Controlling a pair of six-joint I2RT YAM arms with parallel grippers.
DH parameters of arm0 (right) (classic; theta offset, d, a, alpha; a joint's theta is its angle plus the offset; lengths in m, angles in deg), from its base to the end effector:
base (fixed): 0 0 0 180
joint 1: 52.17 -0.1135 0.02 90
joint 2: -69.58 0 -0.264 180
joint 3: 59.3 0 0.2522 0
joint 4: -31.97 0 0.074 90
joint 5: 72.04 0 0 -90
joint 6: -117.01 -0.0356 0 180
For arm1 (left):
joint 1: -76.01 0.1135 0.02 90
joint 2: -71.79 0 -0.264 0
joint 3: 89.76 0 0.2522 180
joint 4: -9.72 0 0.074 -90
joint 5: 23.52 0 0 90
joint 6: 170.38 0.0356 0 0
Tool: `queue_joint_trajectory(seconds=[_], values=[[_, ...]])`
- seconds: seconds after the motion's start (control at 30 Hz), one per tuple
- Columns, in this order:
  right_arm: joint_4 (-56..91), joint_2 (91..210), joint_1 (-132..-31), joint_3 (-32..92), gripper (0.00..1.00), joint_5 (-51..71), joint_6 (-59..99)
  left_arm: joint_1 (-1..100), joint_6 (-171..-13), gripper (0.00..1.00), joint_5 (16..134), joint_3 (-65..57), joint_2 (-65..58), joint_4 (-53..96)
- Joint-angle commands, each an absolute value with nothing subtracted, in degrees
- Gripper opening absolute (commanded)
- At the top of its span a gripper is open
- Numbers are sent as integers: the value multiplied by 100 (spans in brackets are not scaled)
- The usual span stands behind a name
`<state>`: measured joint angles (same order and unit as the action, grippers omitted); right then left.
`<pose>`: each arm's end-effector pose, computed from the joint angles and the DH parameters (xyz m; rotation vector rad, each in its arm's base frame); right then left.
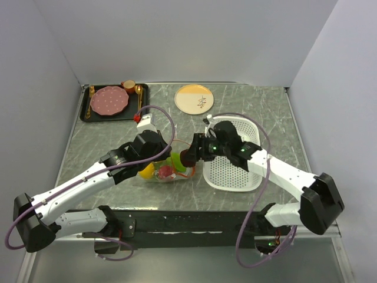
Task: Place the food in the zip-top bag and seal the zipper
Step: Place the fake fruit in the zipper food storage bag.
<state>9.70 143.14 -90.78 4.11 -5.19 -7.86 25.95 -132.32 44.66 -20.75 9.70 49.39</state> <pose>0.2129 0.1879 0.2650 -0.3353 2.3006 1.1387 0.1622 -0.1731 0.3193 -0.2621 2.1513 -0.6527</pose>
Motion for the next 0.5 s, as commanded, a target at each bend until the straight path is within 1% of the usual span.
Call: queue_joint_trajectory(seconds=[0.0,0.13,0.17,0.33,0.47], values=[[1284,14701,-9189,921,11,-436,-647,2618,-13223,1,4495,-1983,1114,4861],[1373,15114,-9286,1273,15,-533,-726,2618,-13250,1,4433,-2054,1220,4870],[1364,15263,-9304,1343,17,-533,-735,2618,-13241,1,4451,-2062,1229,4870],[1311,15589,-9514,1634,19,-655,-797,2618,-13188,1,4424,-1966,1185,5002],[1478,15686,-9603,1573,27,-857,-885,2618,-13259,1,4416,-2036,1255,4941]])
